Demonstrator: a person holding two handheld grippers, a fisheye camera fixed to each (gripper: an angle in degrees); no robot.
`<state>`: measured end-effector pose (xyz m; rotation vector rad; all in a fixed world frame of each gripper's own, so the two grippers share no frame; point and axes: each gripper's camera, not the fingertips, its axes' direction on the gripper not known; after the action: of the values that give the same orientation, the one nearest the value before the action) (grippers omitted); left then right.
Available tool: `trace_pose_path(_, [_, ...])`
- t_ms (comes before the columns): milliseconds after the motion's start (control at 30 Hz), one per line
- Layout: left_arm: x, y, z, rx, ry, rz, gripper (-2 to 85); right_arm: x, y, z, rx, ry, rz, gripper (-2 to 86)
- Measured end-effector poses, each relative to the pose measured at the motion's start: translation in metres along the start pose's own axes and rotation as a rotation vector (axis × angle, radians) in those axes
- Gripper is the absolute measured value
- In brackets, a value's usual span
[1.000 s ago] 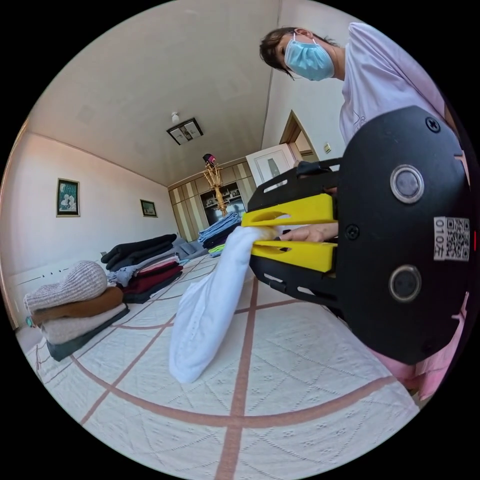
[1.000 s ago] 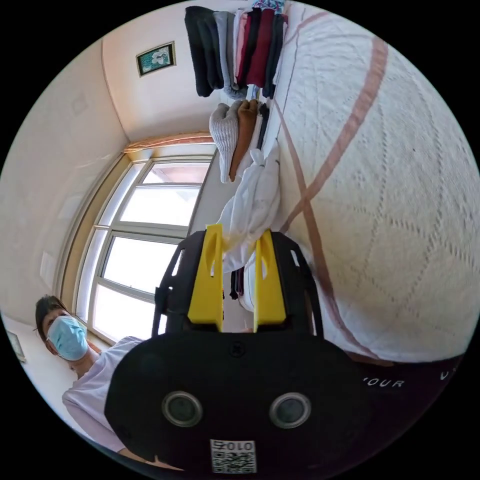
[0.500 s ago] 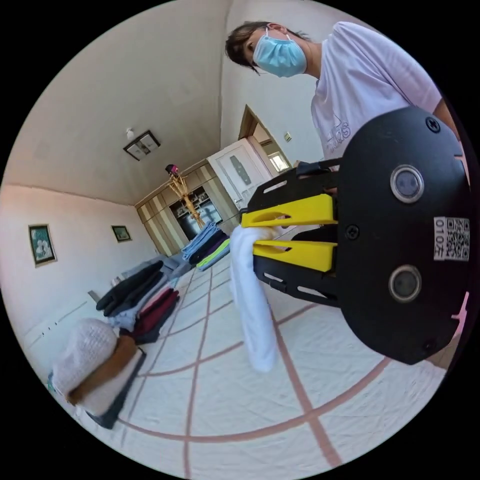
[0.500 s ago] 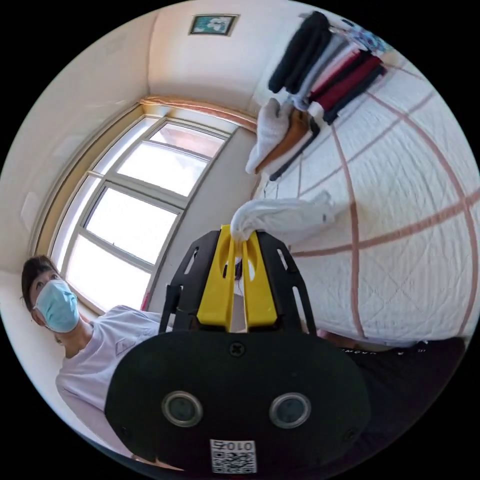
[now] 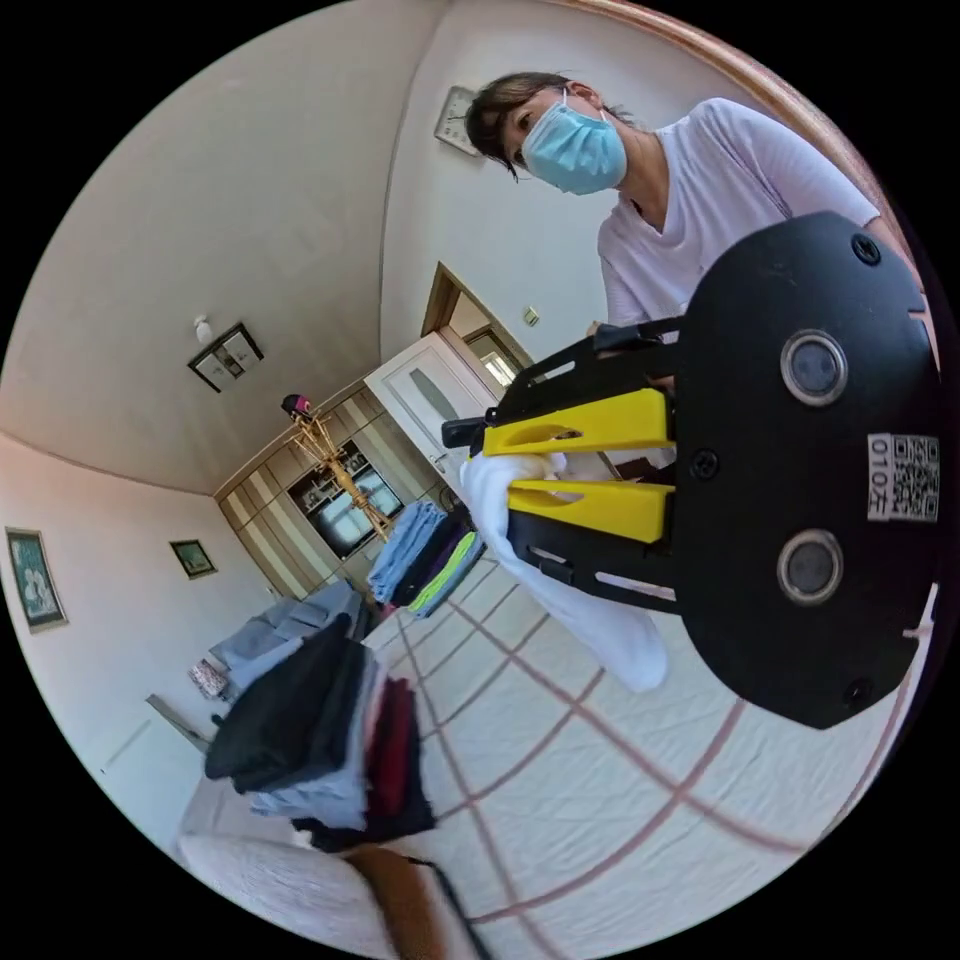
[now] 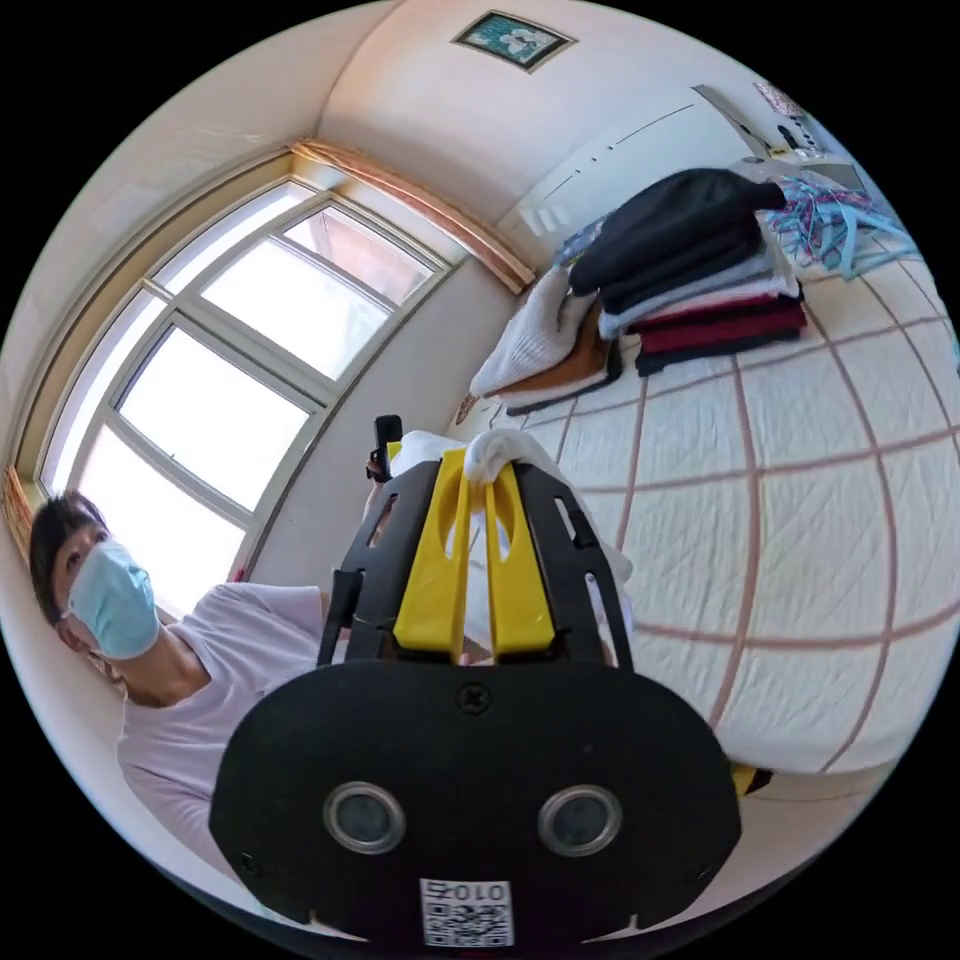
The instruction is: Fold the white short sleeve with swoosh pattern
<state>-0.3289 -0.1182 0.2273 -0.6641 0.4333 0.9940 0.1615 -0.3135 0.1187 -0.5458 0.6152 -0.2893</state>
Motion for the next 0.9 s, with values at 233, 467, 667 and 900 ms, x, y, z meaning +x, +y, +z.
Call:
trace_pose_path(233, [-0.025, -0.298, 0.003, 0.004, -0.181, 0.244, 7.2, -0.038, -0.197, -0.046, 0.261, 0.081, -0.388, 4.2])
trace_pose_path(467, [-0.29, -0.305, 0.06, -0.092, -0.198, -0.383, 6.5, 0.174, -0.249, 0.059, 0.078, 0.086, 0.188, 4.3])
trace_pose_path(667, [-0.28, -0.308, 0.061, -0.086, -0.188, -0.353, 5.5, 0.192, -0.213, 0.093, 0.107, -0.021, 0.195, 4.3])
trace_pose_path(900, [-0.185, -0.309, 0.048, -0.128, -0.369, -0.261, 2.1, 0.133, -0.175, 0.106, 0.108, 0.233, 0.203, 4.5])
